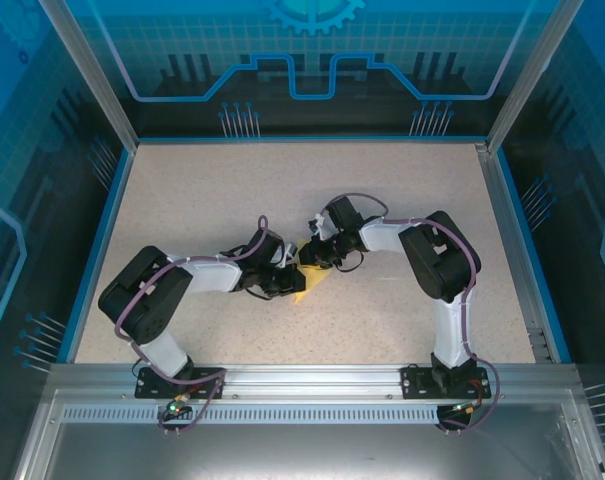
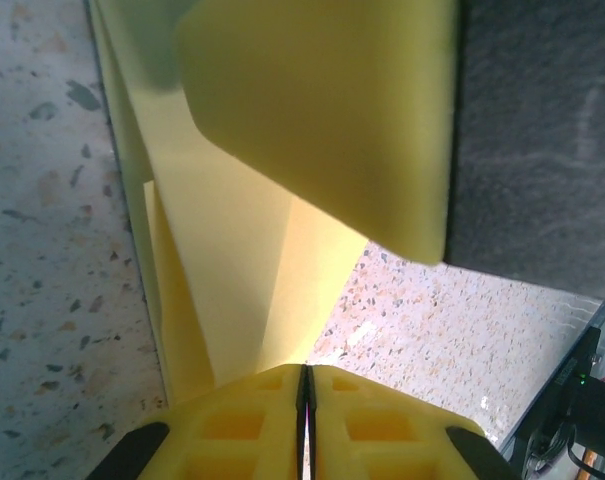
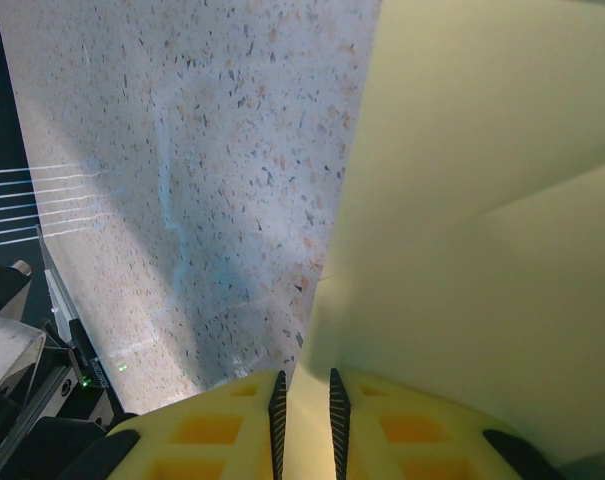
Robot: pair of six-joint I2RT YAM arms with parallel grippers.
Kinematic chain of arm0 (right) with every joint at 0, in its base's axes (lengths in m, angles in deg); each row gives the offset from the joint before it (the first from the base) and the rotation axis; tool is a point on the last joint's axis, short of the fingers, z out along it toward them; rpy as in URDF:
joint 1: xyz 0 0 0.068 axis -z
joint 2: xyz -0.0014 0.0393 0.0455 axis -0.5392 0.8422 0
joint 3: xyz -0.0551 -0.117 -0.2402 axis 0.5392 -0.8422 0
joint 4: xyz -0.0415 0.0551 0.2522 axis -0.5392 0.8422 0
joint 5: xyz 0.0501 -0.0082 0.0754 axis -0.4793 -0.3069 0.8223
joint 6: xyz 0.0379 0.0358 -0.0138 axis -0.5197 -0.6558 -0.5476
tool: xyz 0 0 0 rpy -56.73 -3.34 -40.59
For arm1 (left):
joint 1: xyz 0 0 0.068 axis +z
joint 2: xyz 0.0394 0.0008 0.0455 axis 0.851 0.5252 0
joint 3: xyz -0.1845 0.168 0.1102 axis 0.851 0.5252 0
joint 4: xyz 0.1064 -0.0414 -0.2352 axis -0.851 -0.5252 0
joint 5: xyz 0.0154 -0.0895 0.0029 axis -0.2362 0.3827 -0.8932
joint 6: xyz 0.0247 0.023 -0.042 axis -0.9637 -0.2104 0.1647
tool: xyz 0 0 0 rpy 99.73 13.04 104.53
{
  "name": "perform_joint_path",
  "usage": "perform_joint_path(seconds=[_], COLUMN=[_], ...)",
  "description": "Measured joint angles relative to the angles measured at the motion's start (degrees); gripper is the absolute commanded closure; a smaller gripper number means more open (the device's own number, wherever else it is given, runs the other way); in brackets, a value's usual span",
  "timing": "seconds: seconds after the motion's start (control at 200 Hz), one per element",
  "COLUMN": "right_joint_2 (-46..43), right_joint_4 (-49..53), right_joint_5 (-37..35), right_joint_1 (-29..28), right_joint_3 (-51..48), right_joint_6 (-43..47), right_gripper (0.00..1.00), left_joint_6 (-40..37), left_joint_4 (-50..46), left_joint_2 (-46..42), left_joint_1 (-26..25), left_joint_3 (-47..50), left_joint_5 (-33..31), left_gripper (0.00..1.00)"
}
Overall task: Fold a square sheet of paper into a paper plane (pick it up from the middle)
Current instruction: Fourth fold the wing at the center of the table.
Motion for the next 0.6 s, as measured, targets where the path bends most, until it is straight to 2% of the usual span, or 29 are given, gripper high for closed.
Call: perform_joint_path(seconds=[0.6], right_joint_2=[0.00], right_joint_4=[-0.02], right_joint_5=[-0.11], right_joint_1=[0.00], right_joint_3=[-0.04], right_joint_6=[0.00], right_gripper=[0.78], left_joint_6=[-2.97], left_joint_4=[-2.16], left_joint_2=[-0.76], left_joint_1=[0.00], left_joint_3=[0.96], left_joint_5=[-1.64], left_gripper=[0.88])
